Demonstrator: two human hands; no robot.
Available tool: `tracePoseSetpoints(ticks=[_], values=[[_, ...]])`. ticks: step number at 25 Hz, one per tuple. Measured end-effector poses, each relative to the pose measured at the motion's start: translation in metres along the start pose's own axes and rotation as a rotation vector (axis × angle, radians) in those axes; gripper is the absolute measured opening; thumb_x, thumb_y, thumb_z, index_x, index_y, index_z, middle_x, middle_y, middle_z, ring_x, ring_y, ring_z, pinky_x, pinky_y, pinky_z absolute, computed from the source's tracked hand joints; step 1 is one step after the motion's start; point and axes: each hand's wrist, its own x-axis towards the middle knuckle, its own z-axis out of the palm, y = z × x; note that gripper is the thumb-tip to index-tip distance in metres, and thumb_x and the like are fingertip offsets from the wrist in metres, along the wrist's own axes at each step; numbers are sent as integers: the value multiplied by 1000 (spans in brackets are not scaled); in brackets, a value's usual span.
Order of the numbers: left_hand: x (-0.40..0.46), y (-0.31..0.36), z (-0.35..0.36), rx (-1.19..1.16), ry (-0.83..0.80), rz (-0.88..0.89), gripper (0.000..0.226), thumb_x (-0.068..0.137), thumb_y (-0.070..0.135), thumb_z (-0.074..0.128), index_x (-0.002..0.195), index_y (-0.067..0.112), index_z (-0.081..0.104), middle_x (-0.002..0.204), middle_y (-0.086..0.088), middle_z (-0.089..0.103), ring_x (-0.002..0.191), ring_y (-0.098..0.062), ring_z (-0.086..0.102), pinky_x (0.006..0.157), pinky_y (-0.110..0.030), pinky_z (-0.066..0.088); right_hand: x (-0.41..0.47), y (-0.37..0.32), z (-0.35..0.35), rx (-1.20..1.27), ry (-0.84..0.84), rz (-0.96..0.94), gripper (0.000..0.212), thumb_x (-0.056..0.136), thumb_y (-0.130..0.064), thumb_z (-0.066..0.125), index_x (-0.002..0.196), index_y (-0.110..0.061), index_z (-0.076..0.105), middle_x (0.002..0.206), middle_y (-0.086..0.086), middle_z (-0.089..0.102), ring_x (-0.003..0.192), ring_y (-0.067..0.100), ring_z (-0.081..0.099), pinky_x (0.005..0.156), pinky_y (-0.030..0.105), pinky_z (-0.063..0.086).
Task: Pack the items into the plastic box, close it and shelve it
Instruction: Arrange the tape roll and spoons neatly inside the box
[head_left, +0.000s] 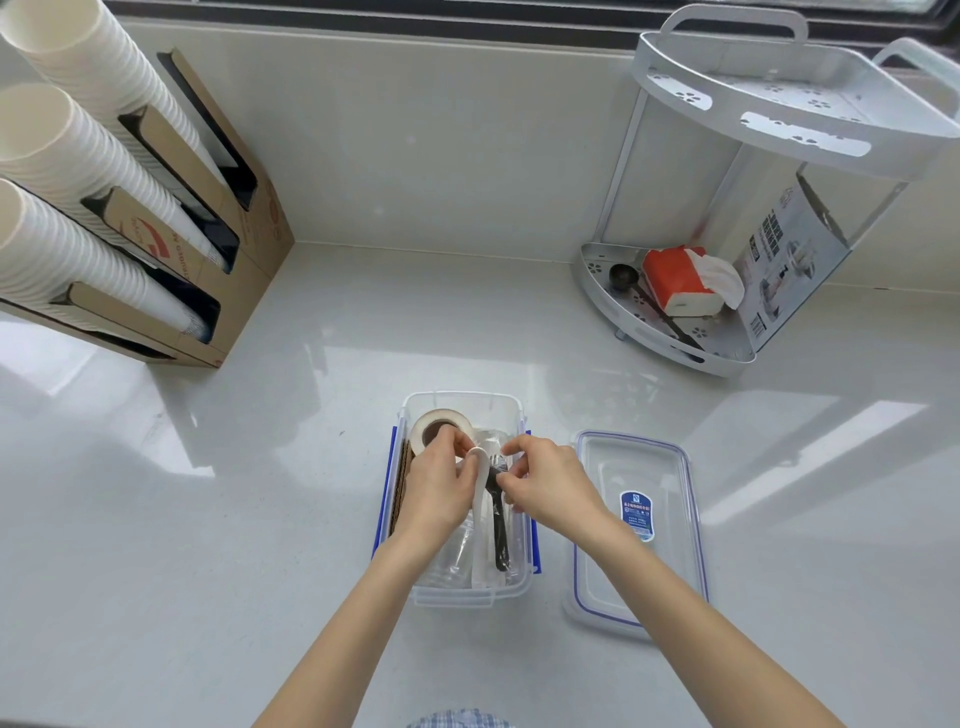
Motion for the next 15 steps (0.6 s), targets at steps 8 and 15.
tracePoseSetpoints(ticks=[8, 15], values=[[0, -7, 9, 178, -38, 49, 11, 86, 19, 49, 78, 13, 46, 83, -11, 64, 70, -26, 60, 64, -38, 46, -1, -5, 10, -204, -17, 17, 26, 84, -9, 45, 108, -2, 53, 96, 19, 68, 99, 35, 57, 84, 40, 50], [3, -18, 6, 286, -5, 34, 20, 89, 27, 48, 93, 10, 58, 93, -8, 69, 82, -24, 64, 70, -35, 49, 0, -14, 19, -284, -125, 13, 16, 84, 4, 39, 74, -5, 48, 103, 24, 62, 93, 40, 61, 78, 43, 53]])
